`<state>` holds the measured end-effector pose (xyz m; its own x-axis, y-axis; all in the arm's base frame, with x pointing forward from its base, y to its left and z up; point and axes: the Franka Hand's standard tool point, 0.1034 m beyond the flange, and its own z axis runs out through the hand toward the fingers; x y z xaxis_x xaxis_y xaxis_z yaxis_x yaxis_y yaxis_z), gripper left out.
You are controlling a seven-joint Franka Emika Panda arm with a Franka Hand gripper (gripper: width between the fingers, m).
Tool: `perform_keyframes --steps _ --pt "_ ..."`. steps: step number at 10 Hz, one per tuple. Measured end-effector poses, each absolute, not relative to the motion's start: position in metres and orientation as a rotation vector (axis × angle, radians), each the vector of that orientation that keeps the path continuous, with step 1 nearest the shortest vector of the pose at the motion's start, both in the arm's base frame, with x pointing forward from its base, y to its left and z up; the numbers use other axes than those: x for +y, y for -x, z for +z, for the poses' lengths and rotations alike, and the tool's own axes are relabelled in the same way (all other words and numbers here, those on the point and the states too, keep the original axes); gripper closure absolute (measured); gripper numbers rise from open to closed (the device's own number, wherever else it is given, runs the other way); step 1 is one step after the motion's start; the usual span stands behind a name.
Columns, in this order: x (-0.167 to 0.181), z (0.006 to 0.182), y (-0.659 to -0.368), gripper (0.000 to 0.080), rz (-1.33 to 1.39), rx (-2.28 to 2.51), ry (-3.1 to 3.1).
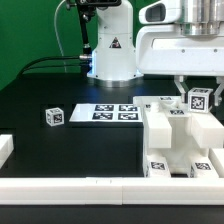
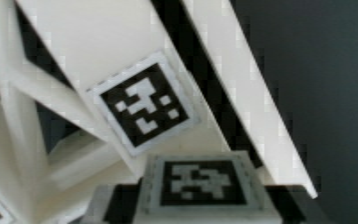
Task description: Assemble chair
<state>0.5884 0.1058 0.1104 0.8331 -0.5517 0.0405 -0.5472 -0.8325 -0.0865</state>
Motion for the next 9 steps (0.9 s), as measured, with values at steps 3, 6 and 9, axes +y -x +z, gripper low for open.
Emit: perform_keyframes --steps 3,6,9 --pt "0.107 0.112 -0.591 0.0535 -0.073 1.398 2.705" --pt "0.115 0.113 -0.591 0.0535 -0.011 1.942 2.300" --pt "0.119 0.110 -0.592 0.0535 0.025 2.190 2.035"
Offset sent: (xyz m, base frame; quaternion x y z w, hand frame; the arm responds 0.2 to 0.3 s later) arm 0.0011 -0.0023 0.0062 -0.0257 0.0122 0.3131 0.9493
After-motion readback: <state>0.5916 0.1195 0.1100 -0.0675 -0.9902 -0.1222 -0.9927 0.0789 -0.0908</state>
